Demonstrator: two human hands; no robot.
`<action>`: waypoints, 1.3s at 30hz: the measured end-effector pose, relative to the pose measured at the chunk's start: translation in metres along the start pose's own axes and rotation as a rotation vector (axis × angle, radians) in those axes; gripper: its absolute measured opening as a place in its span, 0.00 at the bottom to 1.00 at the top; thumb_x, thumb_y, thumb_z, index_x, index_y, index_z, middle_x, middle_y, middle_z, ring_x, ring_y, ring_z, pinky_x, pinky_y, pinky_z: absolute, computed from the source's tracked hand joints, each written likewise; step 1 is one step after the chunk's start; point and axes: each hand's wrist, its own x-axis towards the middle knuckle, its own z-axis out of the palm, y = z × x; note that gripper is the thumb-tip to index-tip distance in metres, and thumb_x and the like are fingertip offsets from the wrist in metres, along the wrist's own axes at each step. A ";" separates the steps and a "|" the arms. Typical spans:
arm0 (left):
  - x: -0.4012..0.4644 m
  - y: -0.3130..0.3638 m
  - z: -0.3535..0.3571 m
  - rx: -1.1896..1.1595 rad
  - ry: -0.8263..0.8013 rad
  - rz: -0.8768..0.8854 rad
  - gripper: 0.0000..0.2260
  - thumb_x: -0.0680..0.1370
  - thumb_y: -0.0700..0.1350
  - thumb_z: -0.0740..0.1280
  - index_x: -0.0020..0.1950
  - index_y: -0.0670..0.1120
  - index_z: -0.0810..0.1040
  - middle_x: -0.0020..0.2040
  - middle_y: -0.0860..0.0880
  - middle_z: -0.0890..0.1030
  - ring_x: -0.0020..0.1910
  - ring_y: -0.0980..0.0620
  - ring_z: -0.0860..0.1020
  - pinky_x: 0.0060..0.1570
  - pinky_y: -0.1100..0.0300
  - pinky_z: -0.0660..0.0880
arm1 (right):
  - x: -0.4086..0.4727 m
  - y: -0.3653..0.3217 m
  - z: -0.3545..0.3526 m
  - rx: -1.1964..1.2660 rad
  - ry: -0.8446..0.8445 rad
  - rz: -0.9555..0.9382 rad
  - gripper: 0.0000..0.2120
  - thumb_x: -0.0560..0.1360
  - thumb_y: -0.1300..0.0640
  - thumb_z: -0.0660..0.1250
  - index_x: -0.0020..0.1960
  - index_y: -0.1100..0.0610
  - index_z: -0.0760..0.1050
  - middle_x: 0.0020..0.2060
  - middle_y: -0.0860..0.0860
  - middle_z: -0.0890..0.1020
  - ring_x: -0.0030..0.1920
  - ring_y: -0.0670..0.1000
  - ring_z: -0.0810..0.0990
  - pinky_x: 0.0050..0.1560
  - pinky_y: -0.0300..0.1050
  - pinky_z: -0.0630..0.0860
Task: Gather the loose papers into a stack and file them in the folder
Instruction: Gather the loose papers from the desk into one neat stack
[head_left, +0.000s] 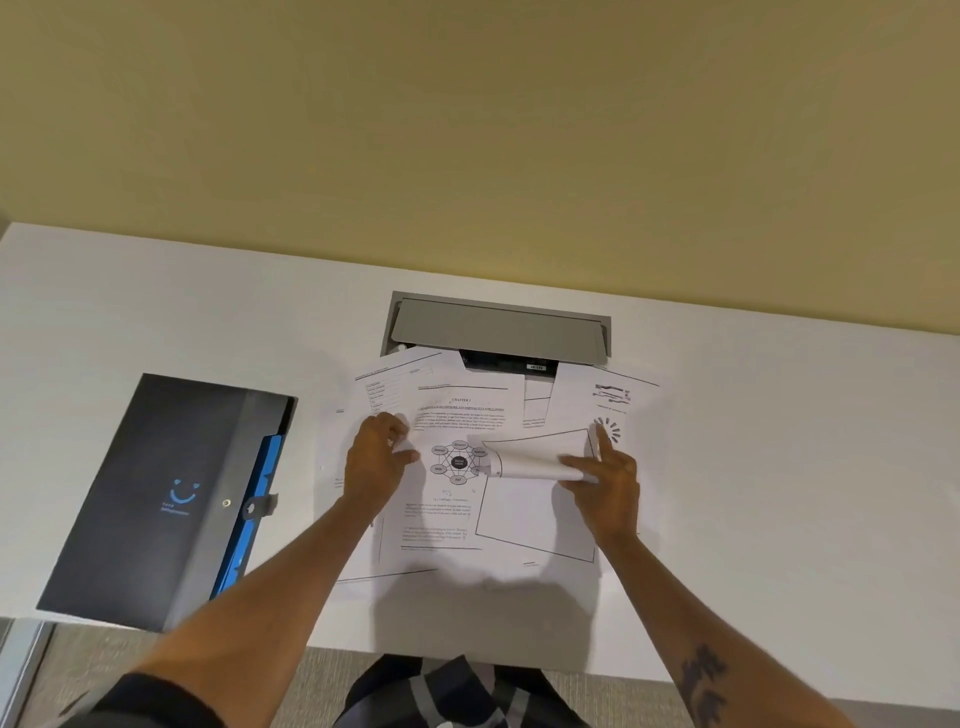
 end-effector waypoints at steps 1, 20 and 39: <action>-0.001 -0.001 0.000 -0.066 0.006 0.002 0.20 0.68 0.38 0.81 0.55 0.46 0.78 0.54 0.47 0.79 0.52 0.47 0.79 0.52 0.57 0.78 | 0.001 0.000 0.002 0.067 -0.006 0.016 0.26 0.62 0.67 0.85 0.51 0.41 0.88 0.77 0.51 0.74 0.65 0.55 0.77 0.58 0.29 0.72; -0.045 -0.009 0.007 -0.258 -0.276 -0.025 0.37 0.81 0.32 0.66 0.83 0.57 0.53 0.81 0.43 0.65 0.78 0.40 0.68 0.74 0.42 0.70 | -0.028 -0.031 0.033 0.164 -0.204 -0.016 0.33 0.60 0.69 0.85 0.59 0.44 0.86 0.81 0.47 0.57 0.72 0.61 0.72 0.72 0.22 0.45; -0.073 -0.016 0.006 -0.601 -0.078 -0.319 0.11 0.79 0.36 0.70 0.58 0.50 0.82 0.54 0.49 0.86 0.54 0.46 0.83 0.48 0.56 0.79 | 0.044 -0.035 -0.058 -0.014 -0.115 0.097 0.29 0.72 0.61 0.80 0.72 0.59 0.78 0.60 0.60 0.86 0.52 0.55 0.85 0.59 0.54 0.83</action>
